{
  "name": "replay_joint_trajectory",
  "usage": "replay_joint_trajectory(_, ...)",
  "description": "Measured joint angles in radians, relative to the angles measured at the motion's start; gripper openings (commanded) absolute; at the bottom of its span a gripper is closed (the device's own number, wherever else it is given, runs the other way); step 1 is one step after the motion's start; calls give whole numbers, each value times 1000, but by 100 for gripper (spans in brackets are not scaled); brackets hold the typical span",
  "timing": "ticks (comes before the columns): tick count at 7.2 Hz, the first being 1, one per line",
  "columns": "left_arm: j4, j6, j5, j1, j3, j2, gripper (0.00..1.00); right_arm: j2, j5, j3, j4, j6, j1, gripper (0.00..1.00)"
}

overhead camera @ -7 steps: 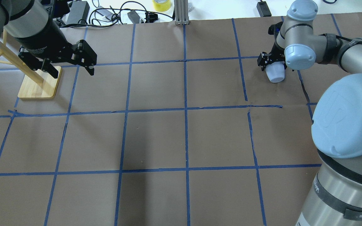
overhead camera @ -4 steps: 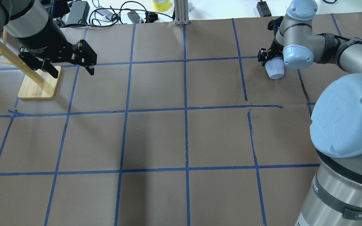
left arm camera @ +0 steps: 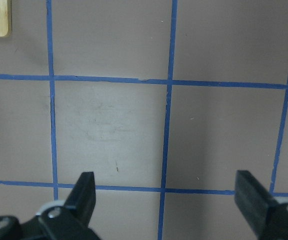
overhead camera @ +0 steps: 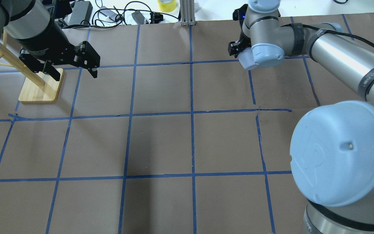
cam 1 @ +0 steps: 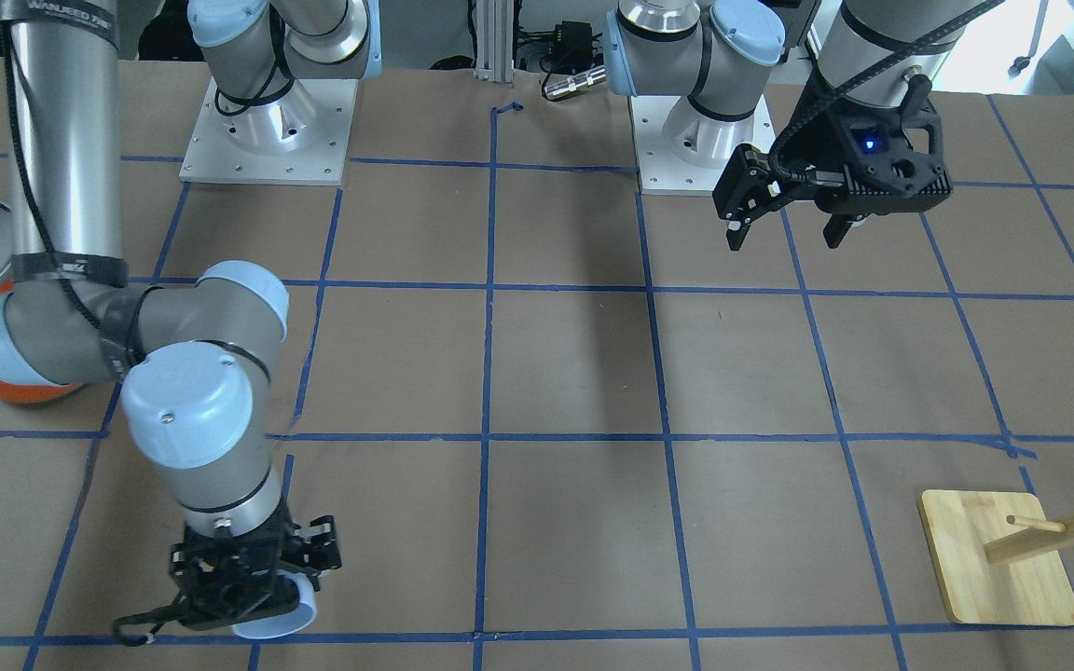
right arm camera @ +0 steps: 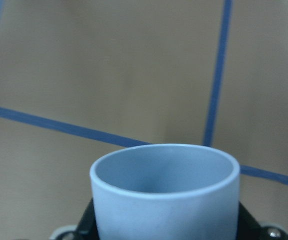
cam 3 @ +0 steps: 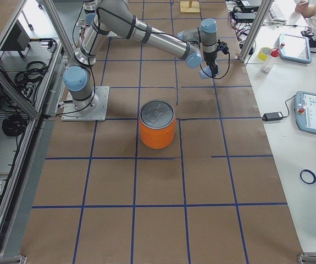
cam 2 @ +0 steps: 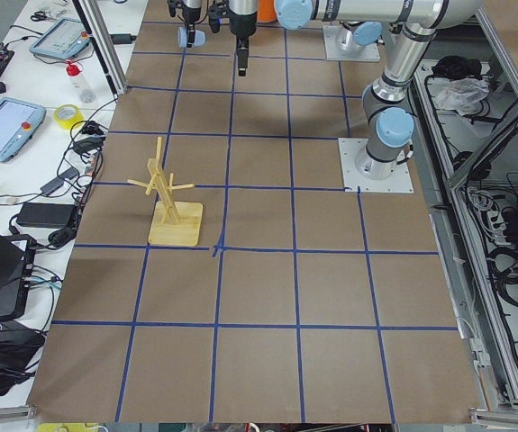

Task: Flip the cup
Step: 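Lift the white cup with the right gripper and carry it toward the left gripper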

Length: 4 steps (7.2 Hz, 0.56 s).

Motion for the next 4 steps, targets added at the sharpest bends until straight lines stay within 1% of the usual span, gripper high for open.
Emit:
replay_joint_trajectory(1,0,0,0,0,0,0,100,-3,-9,-5,-5,-54,73,27)
replay_joint_trajectory(2,0,0,0,0,0,0,100,-2,-24,-4,-10,-147,148,27)
replay_joint_trajectory(4,0,0,0,0,0,0,100,13,-58,3,-41,-426,292,28)
